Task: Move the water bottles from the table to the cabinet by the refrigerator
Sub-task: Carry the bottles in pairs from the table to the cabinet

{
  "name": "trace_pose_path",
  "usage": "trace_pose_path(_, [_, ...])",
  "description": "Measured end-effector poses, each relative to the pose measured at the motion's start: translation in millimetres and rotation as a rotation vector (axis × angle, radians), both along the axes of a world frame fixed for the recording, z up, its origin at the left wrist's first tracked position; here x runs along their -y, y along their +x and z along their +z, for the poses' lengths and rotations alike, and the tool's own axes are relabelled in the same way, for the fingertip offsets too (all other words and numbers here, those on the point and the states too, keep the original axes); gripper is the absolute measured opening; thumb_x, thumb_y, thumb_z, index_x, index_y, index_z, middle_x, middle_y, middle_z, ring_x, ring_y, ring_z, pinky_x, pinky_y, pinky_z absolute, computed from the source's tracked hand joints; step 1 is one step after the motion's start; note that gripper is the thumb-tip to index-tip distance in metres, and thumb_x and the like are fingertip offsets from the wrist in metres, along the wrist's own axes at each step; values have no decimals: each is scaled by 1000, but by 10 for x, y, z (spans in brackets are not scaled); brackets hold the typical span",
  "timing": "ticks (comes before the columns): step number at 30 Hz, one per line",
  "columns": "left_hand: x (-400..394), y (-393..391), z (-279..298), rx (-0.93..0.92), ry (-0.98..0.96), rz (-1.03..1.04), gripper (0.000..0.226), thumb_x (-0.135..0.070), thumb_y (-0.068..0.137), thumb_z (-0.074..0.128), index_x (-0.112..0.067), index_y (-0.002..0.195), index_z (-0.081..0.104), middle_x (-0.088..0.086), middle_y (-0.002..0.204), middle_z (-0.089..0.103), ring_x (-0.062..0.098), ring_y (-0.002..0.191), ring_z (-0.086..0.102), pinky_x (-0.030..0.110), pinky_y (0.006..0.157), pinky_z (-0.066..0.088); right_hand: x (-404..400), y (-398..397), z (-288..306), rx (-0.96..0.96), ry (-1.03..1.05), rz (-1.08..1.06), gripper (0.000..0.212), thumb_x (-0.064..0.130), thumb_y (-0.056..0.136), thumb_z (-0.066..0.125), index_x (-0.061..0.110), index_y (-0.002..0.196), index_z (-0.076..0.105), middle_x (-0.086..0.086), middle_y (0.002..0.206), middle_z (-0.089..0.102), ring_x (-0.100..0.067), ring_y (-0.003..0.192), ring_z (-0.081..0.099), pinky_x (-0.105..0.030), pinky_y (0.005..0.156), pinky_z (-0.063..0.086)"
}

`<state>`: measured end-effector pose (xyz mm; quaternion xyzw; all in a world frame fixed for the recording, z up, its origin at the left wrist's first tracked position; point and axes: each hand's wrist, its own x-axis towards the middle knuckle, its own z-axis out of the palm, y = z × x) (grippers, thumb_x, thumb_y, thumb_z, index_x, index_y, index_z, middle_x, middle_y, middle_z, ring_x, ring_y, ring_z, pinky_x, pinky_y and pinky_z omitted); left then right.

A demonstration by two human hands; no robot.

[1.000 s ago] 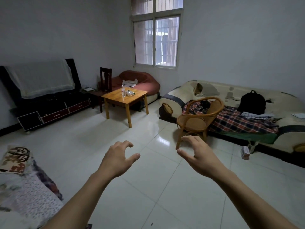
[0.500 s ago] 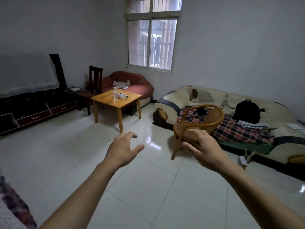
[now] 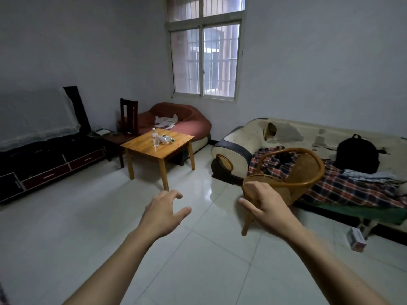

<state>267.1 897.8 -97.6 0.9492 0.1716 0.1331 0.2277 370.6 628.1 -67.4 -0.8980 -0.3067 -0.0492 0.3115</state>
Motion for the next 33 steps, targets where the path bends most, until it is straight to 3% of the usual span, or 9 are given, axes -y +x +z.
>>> trace_pose_path(13, [-1080,1507,64,30,-4,90,48,-60,86,60,-32,125,55,-9,122,57,13,113,51,31,89,44,-1212,1796,141,30,-66,124,60,57,92,54,29,143,42,6,145,46,-7,130,43,-26,108,38])
trace_pose_path(22, [-2170,2750,-19,62,-76,41,49,-61,86,60,-33,125,54,-5,131,52,17,111,53,37,91,50,-2273,2826,300,66,-153,53,58,55,92,56,25,141,46,1,140,49,-13,125,48,-23,100,40])
trace_pose_path(25, [-2566,3159,-6,68,-47,16,50,-62,86,58,-33,127,53,-6,132,51,15,119,46,36,92,48,-2604,3161,374,87,-139,20,60,56,91,56,24,141,46,2,141,49,-13,126,48,-28,104,42])
trace_pose_path(33, [-3111,4190,-133,38,-83,-49,45,-61,87,59,-37,125,52,-9,132,51,9,116,43,29,85,43,-3168,4044,167,27,-162,5,58,54,92,55,23,141,46,1,138,50,-13,123,48,-23,101,39])
